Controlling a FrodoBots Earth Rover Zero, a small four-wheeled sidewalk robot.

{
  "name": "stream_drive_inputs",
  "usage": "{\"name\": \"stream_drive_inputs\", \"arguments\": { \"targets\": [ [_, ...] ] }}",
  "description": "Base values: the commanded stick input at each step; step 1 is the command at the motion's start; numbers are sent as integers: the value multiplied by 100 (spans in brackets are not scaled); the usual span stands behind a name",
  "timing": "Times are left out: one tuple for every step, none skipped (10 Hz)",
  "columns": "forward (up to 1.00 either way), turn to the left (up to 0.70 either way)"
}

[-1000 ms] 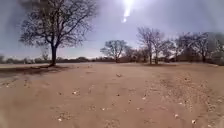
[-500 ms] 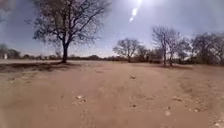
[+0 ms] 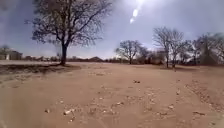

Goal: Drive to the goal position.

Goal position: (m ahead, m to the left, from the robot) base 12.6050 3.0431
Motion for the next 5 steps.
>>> {"name": "stream_drive_inputs", "arguments": {
  "targets": [
    [100,-27],
    [100,-10],
    [100,0],
    [100,0],
    [100,0]
  ]
}}
